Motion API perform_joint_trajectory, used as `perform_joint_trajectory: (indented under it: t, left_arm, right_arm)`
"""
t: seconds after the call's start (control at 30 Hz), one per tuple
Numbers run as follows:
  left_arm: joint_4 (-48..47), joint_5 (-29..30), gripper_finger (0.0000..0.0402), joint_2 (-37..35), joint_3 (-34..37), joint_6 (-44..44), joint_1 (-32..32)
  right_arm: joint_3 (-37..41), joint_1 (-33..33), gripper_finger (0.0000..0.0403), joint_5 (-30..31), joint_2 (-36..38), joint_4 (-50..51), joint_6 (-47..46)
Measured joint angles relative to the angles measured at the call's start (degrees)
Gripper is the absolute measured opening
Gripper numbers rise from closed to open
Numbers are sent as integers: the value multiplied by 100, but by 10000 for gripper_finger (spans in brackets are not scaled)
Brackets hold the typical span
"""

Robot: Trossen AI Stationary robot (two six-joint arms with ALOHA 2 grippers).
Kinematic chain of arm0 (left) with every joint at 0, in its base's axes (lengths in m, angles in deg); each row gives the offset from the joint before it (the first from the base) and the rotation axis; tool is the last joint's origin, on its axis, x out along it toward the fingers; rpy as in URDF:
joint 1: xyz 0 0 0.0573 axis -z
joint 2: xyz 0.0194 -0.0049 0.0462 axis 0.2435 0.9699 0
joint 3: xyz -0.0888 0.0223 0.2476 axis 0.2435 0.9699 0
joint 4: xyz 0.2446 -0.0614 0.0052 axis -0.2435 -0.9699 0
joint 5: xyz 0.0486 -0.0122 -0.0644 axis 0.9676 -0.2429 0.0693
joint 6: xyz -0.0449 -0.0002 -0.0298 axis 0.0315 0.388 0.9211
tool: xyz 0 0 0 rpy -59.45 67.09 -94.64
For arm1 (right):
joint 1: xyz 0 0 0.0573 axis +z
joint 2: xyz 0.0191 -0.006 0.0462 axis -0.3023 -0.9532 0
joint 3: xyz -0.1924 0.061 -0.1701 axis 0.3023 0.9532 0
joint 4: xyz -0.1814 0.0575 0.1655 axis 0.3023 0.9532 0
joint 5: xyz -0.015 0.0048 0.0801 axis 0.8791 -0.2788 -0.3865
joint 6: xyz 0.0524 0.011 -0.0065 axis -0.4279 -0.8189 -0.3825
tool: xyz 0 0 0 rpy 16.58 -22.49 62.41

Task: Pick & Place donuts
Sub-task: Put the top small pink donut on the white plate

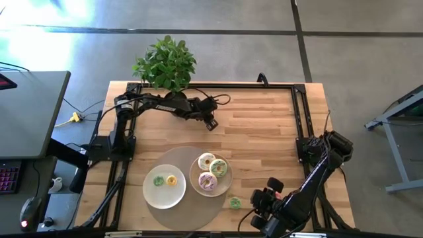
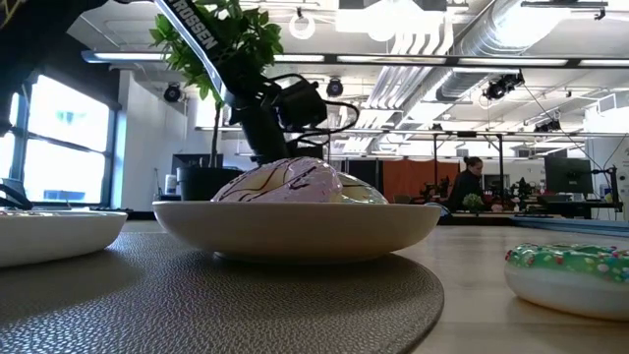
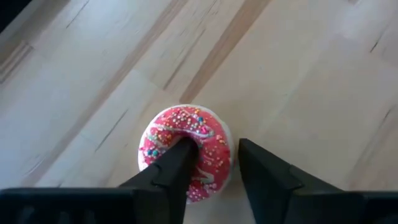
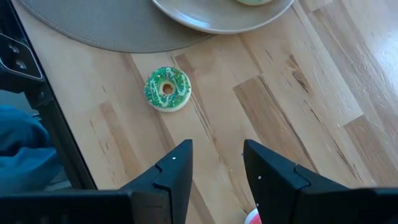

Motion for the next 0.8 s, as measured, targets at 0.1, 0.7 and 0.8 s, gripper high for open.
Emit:
perform_joint_trajectory:
  t: [0.1,0.7,0.8]
  left_arm:
    - [-14,-60,83,-8,1,2,-5]
    - [-2919,-35,9,-2179,35,737,1564]
    - [-3110,-25,11,-2582,22,1065,2401]
  right_arm:
    - [0,-1,139,-1,0,-1,0]
    - [0,-1,139,133,-2,-118,1]
    - [0,-3,139,211,-2,-135,2]
